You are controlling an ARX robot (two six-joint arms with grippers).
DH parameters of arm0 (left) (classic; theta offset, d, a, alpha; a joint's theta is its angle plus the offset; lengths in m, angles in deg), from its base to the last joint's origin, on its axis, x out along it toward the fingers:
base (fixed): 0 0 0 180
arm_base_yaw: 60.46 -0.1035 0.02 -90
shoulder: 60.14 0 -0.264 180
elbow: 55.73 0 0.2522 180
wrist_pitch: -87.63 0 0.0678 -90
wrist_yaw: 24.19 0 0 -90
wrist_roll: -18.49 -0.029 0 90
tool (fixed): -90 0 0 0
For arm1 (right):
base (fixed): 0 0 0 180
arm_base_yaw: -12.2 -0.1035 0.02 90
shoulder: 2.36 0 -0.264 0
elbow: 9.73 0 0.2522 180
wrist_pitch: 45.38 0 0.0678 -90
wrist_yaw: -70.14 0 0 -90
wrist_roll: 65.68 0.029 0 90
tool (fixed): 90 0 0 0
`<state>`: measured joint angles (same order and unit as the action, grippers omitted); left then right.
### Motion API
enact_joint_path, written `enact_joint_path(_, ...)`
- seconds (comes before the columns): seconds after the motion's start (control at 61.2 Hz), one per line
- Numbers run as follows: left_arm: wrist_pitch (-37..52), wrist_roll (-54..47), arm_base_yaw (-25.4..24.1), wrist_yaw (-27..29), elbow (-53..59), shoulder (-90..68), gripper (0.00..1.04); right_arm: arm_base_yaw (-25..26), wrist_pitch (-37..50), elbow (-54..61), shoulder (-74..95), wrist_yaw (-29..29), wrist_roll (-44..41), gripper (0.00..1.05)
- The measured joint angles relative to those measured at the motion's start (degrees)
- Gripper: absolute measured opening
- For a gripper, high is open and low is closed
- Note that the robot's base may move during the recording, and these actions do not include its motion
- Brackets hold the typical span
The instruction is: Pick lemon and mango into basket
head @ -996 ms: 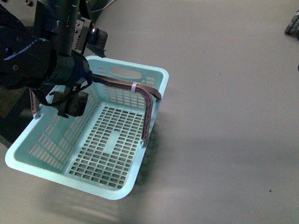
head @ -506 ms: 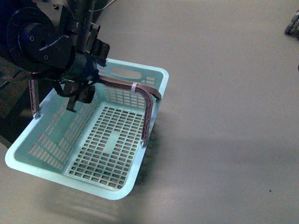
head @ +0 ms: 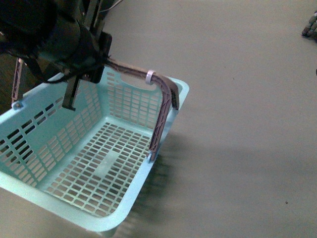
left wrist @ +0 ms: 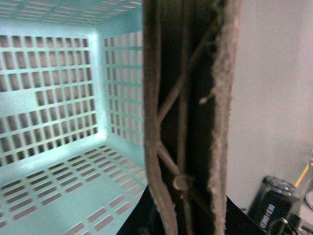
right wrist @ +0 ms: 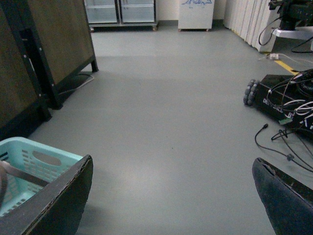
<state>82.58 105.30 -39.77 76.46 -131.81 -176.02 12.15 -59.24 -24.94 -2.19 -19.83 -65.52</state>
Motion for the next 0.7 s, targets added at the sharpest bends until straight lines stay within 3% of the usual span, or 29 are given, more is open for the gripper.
enact_joint_path(0.441,-14.29,4.11,2.25,1.97,4.2,31.82,0.06,0.0,0.0,0.0,0.0,0.0,0.0,0.96)
enact_joint_path(0.702,-18.86,3.69,3.45,3.48,4.28,40.17,0.06,0.0,0.0,0.0,0.0,0.0,0.0,0.96)
